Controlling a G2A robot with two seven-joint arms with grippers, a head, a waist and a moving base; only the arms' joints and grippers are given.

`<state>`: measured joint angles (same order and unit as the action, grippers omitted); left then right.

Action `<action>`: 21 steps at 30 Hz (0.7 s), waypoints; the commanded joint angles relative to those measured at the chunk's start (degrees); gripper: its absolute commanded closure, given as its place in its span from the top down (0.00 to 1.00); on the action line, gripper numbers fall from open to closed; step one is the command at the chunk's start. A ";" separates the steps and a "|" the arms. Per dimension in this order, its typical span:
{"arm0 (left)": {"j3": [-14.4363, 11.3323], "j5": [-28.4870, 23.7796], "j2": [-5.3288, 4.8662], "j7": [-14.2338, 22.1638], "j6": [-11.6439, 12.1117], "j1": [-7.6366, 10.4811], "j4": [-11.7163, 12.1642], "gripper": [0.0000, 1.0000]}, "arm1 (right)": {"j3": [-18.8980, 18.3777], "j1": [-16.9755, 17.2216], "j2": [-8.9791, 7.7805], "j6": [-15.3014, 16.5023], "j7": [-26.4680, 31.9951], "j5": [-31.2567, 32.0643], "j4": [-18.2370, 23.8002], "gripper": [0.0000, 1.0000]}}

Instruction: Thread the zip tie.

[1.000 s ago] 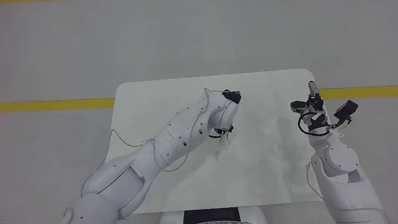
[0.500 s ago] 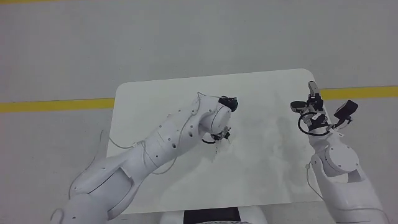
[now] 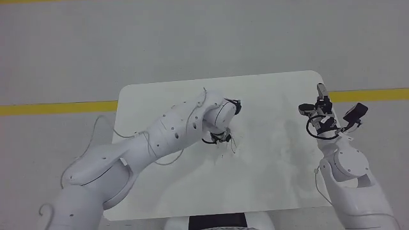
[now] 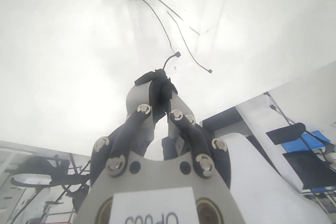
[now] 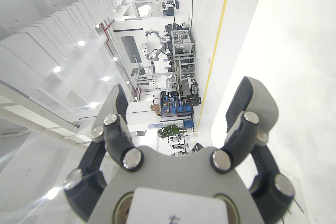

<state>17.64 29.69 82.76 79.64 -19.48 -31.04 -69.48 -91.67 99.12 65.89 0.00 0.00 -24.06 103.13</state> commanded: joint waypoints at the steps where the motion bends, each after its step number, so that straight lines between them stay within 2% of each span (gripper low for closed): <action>1: 1.57 -0.32 -0.58 0.00 0.00 -0.35 -0.91 0.00 | 0.00 0.00 0.00 0.00 0.00 0.00 0.00 1.00; 5: 5.14 0.44 -2.32 0.00 0.00 -2.18 -4.34 0.00 | 0.00 0.00 0.00 0.00 0.00 0.00 0.00 1.00; 11: 9.73 6.70 -5.10 0.00 0.00 -6.43 -11.22 0.00 | 0.00 0.00 0.00 0.00 0.00 0.00 0.00 1.00; 21: 9.92 7.16 -5.22 0.00 0.00 -6.68 -11.53 0.00 | 0.00 0.00 0.00 0.00 0.00 0.00 0.00 1.00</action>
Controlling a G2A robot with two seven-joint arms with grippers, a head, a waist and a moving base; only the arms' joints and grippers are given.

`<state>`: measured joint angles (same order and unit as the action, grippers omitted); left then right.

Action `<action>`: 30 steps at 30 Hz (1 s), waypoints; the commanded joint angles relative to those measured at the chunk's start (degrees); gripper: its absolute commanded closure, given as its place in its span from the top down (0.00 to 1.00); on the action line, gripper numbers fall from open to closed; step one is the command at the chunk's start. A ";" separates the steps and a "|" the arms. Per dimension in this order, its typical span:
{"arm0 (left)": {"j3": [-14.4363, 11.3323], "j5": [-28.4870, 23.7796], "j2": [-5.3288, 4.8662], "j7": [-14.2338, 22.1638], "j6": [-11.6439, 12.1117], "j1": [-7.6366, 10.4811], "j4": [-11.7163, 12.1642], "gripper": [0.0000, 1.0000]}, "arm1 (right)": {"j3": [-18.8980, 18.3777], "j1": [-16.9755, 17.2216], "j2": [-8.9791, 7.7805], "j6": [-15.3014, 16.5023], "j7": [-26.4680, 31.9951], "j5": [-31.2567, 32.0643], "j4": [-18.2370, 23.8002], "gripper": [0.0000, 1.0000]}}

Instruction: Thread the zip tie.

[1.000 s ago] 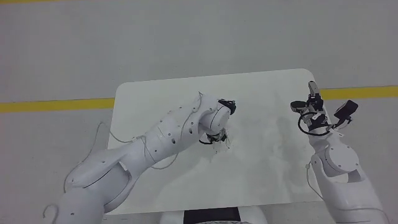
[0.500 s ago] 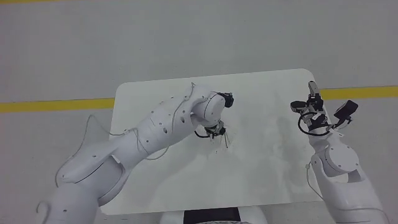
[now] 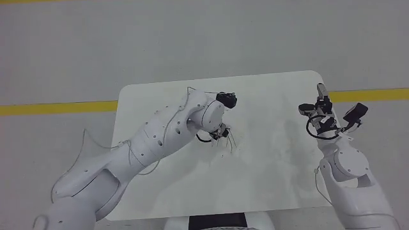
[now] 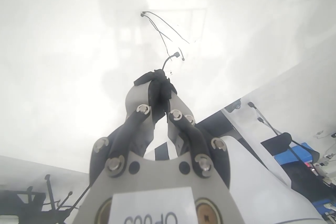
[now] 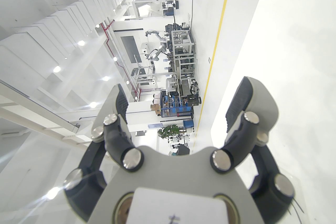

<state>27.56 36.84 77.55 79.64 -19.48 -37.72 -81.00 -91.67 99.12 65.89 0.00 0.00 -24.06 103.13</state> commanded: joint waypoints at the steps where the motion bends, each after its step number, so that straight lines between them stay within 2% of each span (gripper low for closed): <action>1: -0.55 1.52 -0.07 -1.40 0.29 -0.44 0.53 0.00 | 0.00 0.00 0.00 0.00 0.00 0.00 0.00 1.00; 3: -2.28 9.63 -0.33 -4.91 0.00 -0.51 1.33 0.00 | 0.00 0.00 0.00 0.00 0.00 0.00 0.00 1.00; 4: -2.05 12.11 -0.48 -6.62 0.00 -0.72 1.26 0.00 | 0.00 0.00 0.00 0.00 0.00 0.00 0.00 1.00; 6: 0.37 16.19 -1.00 -9.87 0.00 -2.08 1.33 0.00 | 0.00 0.00 0.00 0.00 0.00 0.00 0.00 1.00; 8: 2.27 20.39 -1.55 -11.61 0.00 -3.96 0.07 0.00 | 0.00 0.00 0.00 0.00 0.00 0.00 0.00 1.00; 9: 3.94 22.85 -1.91 -13.00 0.00 -5.16 -1.47 0.00 | 0.00 0.00 0.00 0.00 0.00 0.00 0.00 1.00; 14: 7.79 33.98 -3.62 -18.30 0.00 -10.91 -7.86 0.00 | 0.00 0.00 0.00 0.00 0.00 0.00 0.00 1.00; 17: 9.94 35.96 -4.59 -21.23 0.98 -13.81 -11.04 0.00 | 0.00 0.00 0.00 0.00 0.00 0.00 0.00 1.00; 22: 14.00 36.98 -6.17 -25.61 6.13 -17.57 -13.53 0.00 | 0.00 0.00 0.00 0.00 0.00 0.00 0.00 1.00; 23: 15.14 36.55 -6.56 -27.23 8.20 -18.45 -14.14 0.00 | 0.00 0.00 0.00 0.00 0.00 0.00 0.00 1.00; 25: 17.84 31.27 -7.14 -29.63 13.07 -20.01 -14.37 0.00 | 0.00 0.00 0.00 0.00 0.00 0.00 0.00 1.00; 30: 18.37 30.78 -7.25 -29.91 13.64 -20.17 -14.12 0.00 | 0.00 0.00 0.00 0.00 0.00 0.00 0.00 1.00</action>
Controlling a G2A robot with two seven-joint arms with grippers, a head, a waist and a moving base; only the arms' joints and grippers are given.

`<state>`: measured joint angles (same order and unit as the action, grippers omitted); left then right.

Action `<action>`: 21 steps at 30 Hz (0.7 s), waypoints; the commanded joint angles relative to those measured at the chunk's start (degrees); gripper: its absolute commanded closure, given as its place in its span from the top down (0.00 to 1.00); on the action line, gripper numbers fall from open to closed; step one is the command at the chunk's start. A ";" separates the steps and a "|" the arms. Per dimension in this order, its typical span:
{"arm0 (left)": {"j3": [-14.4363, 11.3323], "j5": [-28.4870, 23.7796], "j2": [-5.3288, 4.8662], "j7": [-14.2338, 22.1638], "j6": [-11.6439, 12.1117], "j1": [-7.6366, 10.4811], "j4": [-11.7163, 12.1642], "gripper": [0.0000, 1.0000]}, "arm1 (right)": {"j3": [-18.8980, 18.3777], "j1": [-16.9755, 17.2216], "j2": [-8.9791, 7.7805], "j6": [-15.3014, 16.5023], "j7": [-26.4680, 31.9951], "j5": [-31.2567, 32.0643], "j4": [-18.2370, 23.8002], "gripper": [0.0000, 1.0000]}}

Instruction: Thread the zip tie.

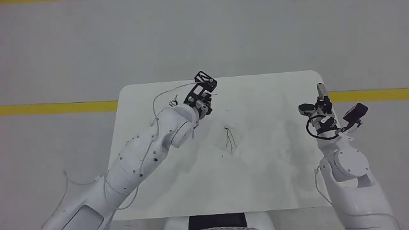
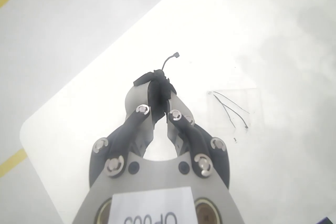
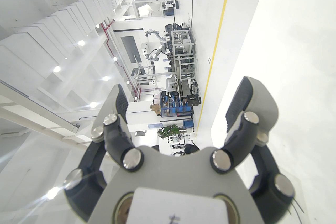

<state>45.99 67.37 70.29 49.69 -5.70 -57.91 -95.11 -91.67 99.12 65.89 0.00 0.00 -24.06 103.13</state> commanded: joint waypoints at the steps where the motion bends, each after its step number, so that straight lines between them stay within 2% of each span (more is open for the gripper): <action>1: -0.06 0.26 0.01 0.04 -0.14 0.02 -0.01 0.00 | 0.00 0.00 0.00 0.00 0.00 0.00 0.00 1.00; 6: -0.03 0.21 0.00 -0.31 -0.05 -0.08 0.03 0.00 | 0.00 0.00 0.00 0.00 0.00 0.00 0.00 1.00; 9: 1.66 2.61 -0.64 -3.19 3.78 -0.21 1.31 0.00 | 0.00 0.00 0.00 0.00 0.00 0.00 0.00 1.00; 10: 2.72 3.04 -1.02 -4.42 6.10 -0.42 1.38 0.00 | 0.00 0.00 0.00 0.00 0.00 0.00 0.00 1.00; 12: 4.87 3.83 -1.63 -5.41 7.98 -0.84 1.71 0.00 | 0.00 0.00 0.00 0.00 0.00 0.00 0.00 1.00; 13: 6.19 4.30 -2.07 -6.58 10.24 -1.17 1.76 0.00 | 0.00 0.00 0.00 0.00 0.00 0.00 0.00 1.00; 15: 8.57 4.15 -2.70 -8.27 12.61 -1.93 2.04 0.00 | 0.00 0.00 0.00 0.00 0.00 0.00 0.00 1.00; 16: 9.49 4.62 -3.06 -9.78 15.24 -2.15 1.86 0.00 | 0.00 0.00 0.00 0.00 0.00 0.00 0.00 1.00; 20: 14.98 6.35 -4.88 -16.72 25.18 -3.98 3.65 0.00 | 0.00 0.00 0.00 0.00 0.00 0.00 0.00 1.00; 21: 15.01 7.28 -5.27 -18.31 25.18 -4.34 3.41 0.00 | 0.00 0.00 0.00 0.00 0.00 0.00 0.00 1.00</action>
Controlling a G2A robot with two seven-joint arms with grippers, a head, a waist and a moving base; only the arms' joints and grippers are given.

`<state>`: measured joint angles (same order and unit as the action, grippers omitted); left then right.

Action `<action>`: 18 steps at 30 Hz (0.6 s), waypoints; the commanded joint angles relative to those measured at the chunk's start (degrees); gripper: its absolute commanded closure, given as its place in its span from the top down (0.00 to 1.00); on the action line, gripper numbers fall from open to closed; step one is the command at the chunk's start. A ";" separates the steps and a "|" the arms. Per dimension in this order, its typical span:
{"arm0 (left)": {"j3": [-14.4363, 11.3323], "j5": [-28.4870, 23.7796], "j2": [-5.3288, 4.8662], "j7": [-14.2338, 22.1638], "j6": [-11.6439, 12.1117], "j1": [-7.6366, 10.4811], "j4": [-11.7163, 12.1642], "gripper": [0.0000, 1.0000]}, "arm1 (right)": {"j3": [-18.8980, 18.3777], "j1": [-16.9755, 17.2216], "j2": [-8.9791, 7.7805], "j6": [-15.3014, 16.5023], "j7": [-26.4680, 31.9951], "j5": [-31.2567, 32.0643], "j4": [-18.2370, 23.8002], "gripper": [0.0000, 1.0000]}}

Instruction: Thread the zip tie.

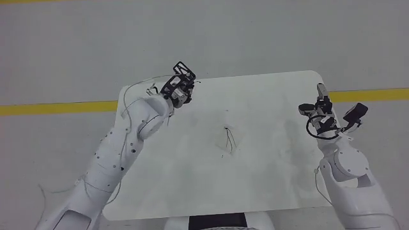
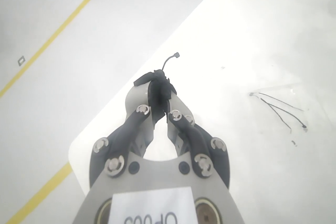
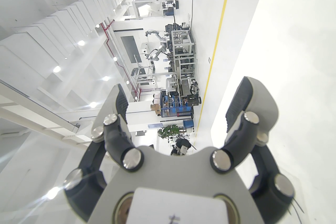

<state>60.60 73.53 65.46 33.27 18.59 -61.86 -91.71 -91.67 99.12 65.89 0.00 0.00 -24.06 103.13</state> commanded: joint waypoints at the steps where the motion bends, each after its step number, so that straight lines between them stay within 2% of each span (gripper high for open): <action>1: 0.02 1.31 -0.90 -3.49 0.89 -0.80 0.00 0.00 | 0.00 0.00 0.00 0.00 0.00 0.00 0.00 1.00; 5: -1.29 1.34 -3.53 -8.32 0.89 -0.23 1.92 0.00 | 0.00 0.00 0.00 0.00 0.00 0.00 0.00 1.00; 6: -1.95 0.50 -4.38 -10.47 0.89 0.23 2.25 0.00 | 0.00 0.00 0.00 0.00 0.00 0.00 0.00 1.00; 9: -5.34 -1.16 -6.56 -14.57 0.89 1.59 2.74 0.00 | 0.00 0.00 0.00 0.00 0.00 0.00 0.00 1.00; 18: -5.53 -0.04 -6.59 -15.39 0.89 1.48 3.04 0.00 | 0.00 0.00 0.00 0.00 0.00 0.00 0.00 1.00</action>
<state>55.19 72.64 58.90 18.49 19.48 -60.33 -88.92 -91.67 99.12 65.89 0.00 0.00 -24.06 103.13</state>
